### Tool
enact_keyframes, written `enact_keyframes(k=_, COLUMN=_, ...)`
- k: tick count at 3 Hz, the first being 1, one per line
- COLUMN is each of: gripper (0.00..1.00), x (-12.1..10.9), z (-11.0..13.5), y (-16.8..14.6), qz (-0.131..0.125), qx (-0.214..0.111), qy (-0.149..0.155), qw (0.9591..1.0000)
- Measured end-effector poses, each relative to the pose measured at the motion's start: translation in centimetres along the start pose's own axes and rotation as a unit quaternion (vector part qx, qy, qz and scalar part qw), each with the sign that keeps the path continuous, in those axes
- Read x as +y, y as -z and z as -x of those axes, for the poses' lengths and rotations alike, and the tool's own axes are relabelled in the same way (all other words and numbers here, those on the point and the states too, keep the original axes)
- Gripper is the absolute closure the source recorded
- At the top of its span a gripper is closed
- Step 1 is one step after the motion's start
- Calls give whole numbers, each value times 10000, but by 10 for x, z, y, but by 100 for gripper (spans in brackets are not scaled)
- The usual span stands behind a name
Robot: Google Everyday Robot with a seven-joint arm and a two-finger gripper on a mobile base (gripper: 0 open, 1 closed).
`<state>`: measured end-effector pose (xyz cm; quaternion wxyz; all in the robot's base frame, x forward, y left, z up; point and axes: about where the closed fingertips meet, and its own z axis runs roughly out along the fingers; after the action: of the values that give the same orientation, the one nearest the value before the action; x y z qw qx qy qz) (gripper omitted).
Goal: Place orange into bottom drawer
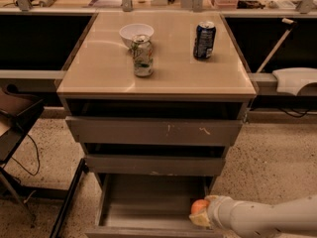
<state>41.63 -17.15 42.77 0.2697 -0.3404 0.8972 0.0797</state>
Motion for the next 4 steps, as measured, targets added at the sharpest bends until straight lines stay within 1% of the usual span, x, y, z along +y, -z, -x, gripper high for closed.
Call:
enact_keyframes(k=1, gripper=100, x=0, z=46, y=-66, qz=30, qx=-442, qy=-1, qw=9990)
enact_keyframes(k=2, gripper=100, x=0, z=46, y=-65, qz=33, qx=-440, qy=2, qw=9990)
enact_keyframes(k=3, gripper=100, x=-5, z=33, y=-89, qz=42, qx=-493, qy=-109, qw=9987)
enact_keyframes(k=4, gripper=100, x=-8, z=15, y=-140, qz=192, qx=-381, qy=-123, qw=9990)
